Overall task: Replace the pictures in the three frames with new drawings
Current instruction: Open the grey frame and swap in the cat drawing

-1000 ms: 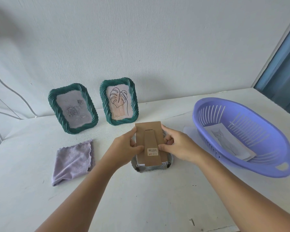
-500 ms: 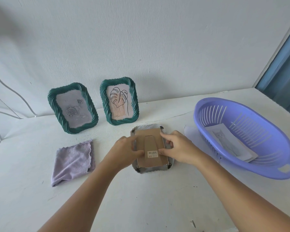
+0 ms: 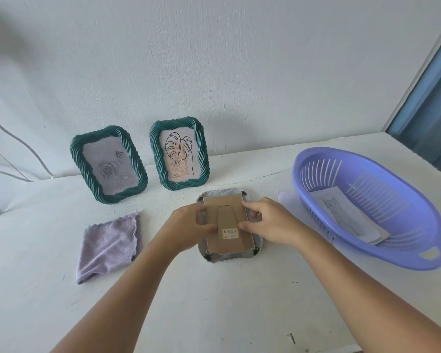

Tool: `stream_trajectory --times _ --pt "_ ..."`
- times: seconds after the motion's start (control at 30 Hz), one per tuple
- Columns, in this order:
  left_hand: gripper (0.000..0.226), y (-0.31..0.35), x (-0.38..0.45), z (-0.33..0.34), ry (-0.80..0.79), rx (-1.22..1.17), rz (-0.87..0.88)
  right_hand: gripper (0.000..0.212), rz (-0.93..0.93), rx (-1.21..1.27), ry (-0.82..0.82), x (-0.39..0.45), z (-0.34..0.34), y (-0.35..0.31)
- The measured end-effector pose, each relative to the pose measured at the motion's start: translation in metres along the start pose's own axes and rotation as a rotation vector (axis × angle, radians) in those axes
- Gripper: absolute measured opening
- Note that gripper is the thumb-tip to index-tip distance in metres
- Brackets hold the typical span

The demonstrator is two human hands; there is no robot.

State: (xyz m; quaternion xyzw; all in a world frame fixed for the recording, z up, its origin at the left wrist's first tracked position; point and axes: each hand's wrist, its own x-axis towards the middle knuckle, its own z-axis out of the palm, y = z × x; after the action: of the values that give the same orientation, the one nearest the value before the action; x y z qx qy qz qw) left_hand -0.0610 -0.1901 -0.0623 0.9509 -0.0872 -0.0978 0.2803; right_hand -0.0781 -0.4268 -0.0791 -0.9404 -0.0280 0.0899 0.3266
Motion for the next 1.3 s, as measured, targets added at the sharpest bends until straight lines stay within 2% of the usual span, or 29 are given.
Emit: stream_trajectory --times 0.1,0.23,0.5,0.6,0.7,0.8,0.9,1.03,1.3 --pt "0.054 0.0 0.004 0.002 0.082 -0.038 -0.026 0.052 0.019 -0.001 0.12 -0.001 -0.004 -0.006" --pt "0.046 0.004 0.008 0.008 0.173 -0.009 -0.044 0.043 0.066 -0.059 0.234 0.004 -0.004 -0.014" --pt "0.029 0.002 0.006 0.017 0.189 -0.013 -0.06 0.047 0.105 -0.048 0.166 0.01 0.001 -0.013" --pt "0.037 0.001 0.009 0.018 0.171 -0.029 -0.06 0.059 0.112 -0.076 0.132 0.014 0.001 -0.01" --pt "0.033 0.002 0.009 0.019 0.182 -0.09 -0.057 0.061 0.114 -0.086 0.115 0.016 0.002 -0.009" --pt "0.044 0.003 0.007 0.019 0.215 -0.152 -0.067 0.062 0.119 -0.088 0.104 0.018 0.003 -0.007" --pt "0.027 0.002 0.008 0.019 0.205 -0.155 -0.066 0.063 0.121 -0.07 0.108 0.017 0.003 -0.008" --pt "0.043 -0.001 0.013 0.017 0.168 -0.162 -0.081 0.054 0.145 -0.015 0.136 0.015 0.001 -0.012" --pt "0.061 -0.006 0.018 0.015 0.101 -0.34 -0.157 0.058 0.189 0.048 0.15 0.019 0.003 -0.01"
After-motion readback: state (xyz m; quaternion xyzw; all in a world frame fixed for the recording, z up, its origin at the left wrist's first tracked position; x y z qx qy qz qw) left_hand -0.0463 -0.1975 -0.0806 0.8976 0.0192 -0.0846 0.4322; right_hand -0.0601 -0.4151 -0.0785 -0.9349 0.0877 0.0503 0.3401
